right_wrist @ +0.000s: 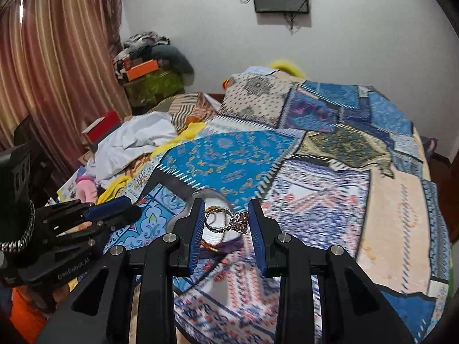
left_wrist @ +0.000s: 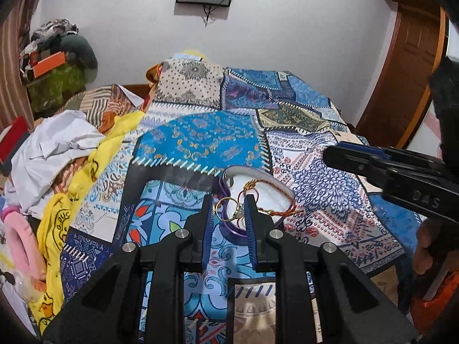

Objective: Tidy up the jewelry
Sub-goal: 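Carry both held rings over the heart tin with both tools, then open both tools to drop the rings into the tin foam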

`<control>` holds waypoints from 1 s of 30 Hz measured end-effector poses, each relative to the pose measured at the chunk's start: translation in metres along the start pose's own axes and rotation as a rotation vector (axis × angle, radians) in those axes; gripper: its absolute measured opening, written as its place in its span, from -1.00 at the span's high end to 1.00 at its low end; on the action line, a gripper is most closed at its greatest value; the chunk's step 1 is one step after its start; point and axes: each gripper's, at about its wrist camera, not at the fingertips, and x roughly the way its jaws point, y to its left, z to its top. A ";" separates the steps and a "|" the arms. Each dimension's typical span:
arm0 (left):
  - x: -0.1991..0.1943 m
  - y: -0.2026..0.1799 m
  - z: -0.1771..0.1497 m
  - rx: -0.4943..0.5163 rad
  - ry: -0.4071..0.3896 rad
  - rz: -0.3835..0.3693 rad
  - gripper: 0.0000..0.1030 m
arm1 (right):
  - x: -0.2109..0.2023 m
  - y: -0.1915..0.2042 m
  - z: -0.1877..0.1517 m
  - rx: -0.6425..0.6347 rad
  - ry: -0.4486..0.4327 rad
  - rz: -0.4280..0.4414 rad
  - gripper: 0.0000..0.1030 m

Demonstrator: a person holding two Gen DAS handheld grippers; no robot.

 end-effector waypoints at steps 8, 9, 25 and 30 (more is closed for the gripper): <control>0.021 0.007 -0.008 -0.014 0.033 -0.030 0.62 | 0.041 0.009 0.002 0.001 0.098 0.029 0.46; 0.023 0.008 -0.008 -0.016 0.037 -0.033 0.62 | 0.046 0.010 0.000 0.001 0.115 0.033 0.46; 0.033 -0.005 0.004 0.017 0.032 -0.049 0.62 | 0.030 0.001 -0.003 0.023 0.113 -0.006 0.32; 0.036 -0.013 0.010 0.031 0.027 -0.051 0.62 | -0.001 -0.018 -0.007 0.047 0.056 -0.053 0.32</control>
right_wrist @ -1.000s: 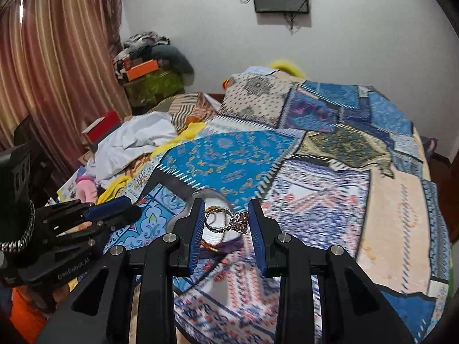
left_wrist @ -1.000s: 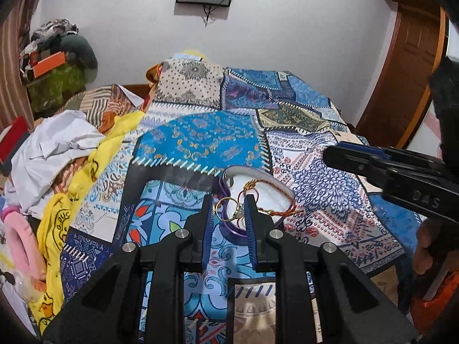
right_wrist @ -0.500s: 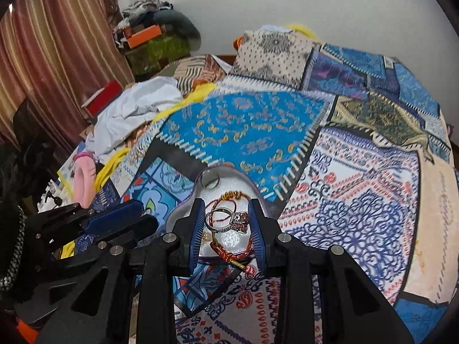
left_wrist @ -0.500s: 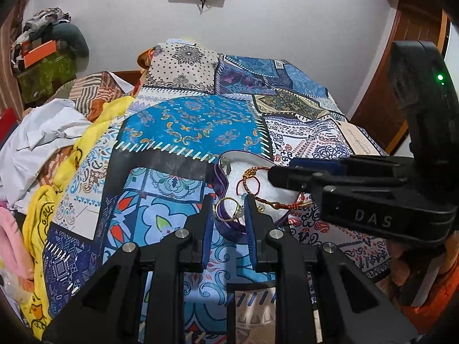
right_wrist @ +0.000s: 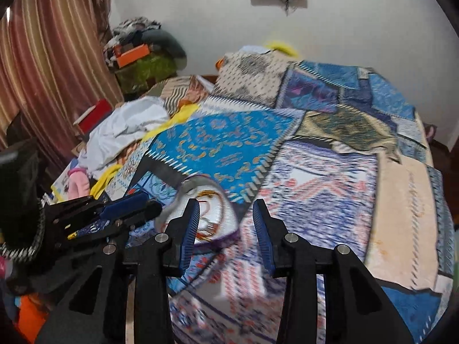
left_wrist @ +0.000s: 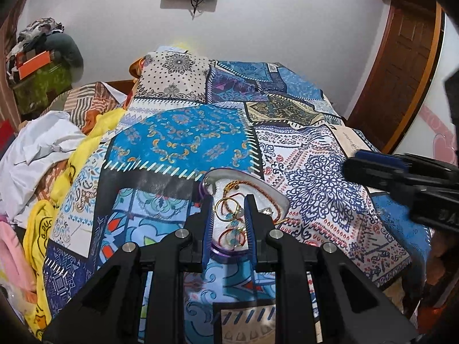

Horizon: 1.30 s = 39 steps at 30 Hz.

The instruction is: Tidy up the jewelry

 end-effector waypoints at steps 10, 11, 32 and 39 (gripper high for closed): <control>0.015 -0.010 -0.001 0.017 0.032 0.008 0.62 | -0.036 -0.056 -0.039 0.034 0.044 -0.215 0.32; 0.019 -0.012 -0.001 0.020 0.039 0.015 0.62 | -0.036 -0.060 -0.044 0.040 0.061 -0.226 0.32; 0.021 -0.012 -0.006 0.008 0.060 0.085 0.07 | -0.020 -0.079 -0.078 0.115 0.105 -0.138 0.31; 0.015 -0.006 -0.011 -0.008 0.054 0.091 0.07 | -0.016 -0.073 -0.079 0.091 0.095 -0.152 0.66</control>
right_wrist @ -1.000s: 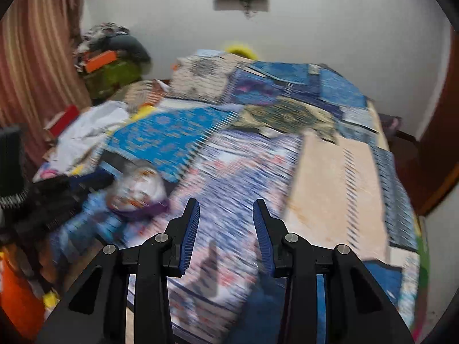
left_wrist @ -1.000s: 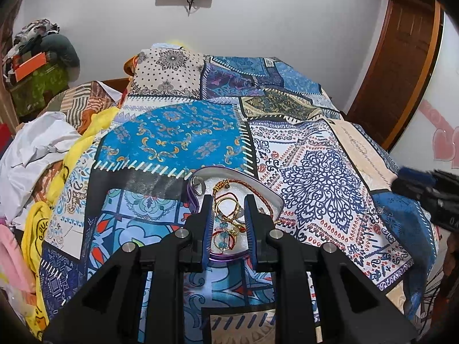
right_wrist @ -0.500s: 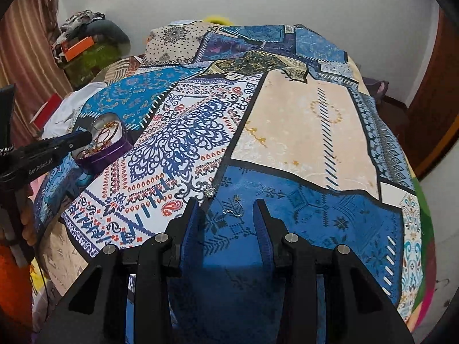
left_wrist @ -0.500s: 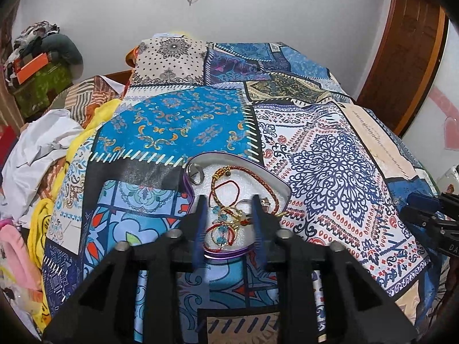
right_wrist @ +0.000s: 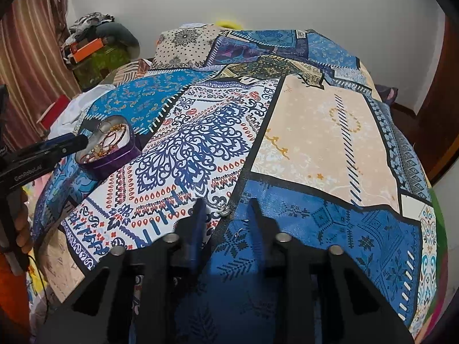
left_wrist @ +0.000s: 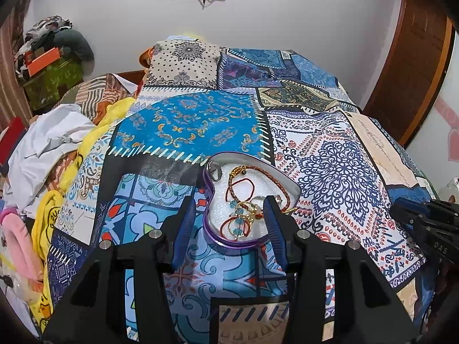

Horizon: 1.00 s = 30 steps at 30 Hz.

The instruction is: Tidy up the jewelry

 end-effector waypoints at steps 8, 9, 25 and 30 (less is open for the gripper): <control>-0.014 0.006 -0.001 -0.011 -0.020 0.003 0.07 | -0.002 0.002 0.001 -0.001 -0.007 0.001 0.83; -0.018 0.008 0.000 -0.013 -0.026 0.005 0.07 | -0.003 0.003 0.002 0.002 -0.006 0.007 0.83; -0.074 0.056 0.009 -0.091 -0.160 0.104 -0.25 | -0.037 0.063 0.059 -0.086 -0.175 0.097 0.83; -0.074 0.065 0.003 -0.090 -0.148 0.117 -0.25 | -0.026 0.098 0.071 -0.140 -0.186 0.157 0.83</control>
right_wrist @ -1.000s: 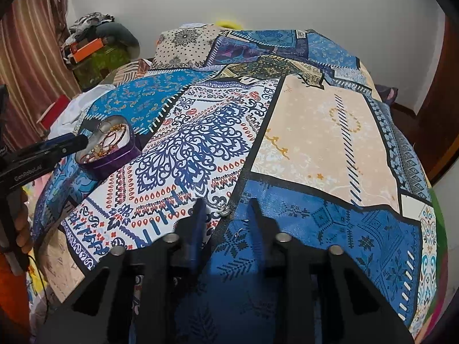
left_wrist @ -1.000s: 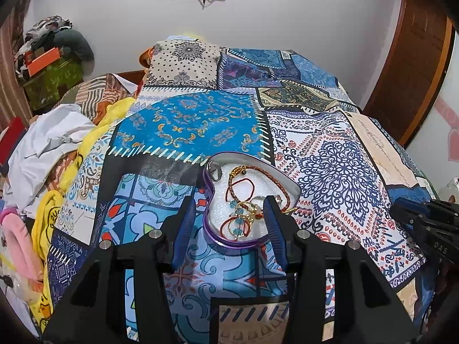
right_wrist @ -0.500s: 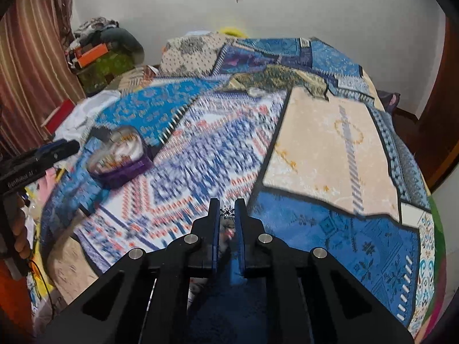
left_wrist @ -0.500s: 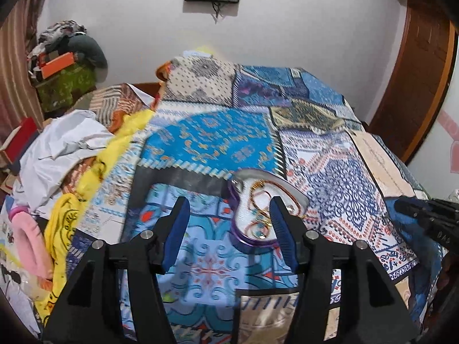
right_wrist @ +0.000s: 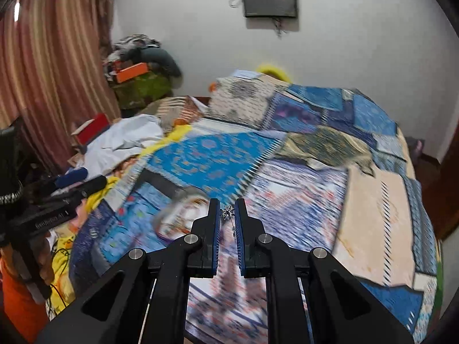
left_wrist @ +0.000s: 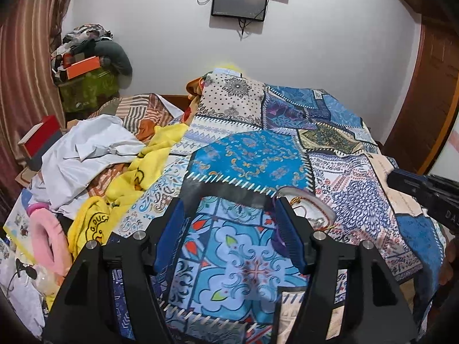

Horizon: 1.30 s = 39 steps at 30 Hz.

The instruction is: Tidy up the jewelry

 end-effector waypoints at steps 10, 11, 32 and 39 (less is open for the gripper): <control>0.015 0.010 -0.008 -0.023 0.034 -0.003 -0.25 | 0.058 0.027 0.001 -0.022 0.103 0.078 0.83; 0.018 0.009 -0.010 -0.021 0.041 -0.007 -0.25 | 0.062 0.027 0.000 -0.016 0.117 0.080 0.83; -0.047 -0.029 0.018 0.044 -0.101 -0.067 -0.25 | -0.027 0.020 0.022 0.013 -0.078 0.000 0.28; -0.123 -0.052 0.029 0.082 -0.276 -0.078 -0.33 | -0.117 0.020 0.028 0.043 -0.291 -0.051 0.28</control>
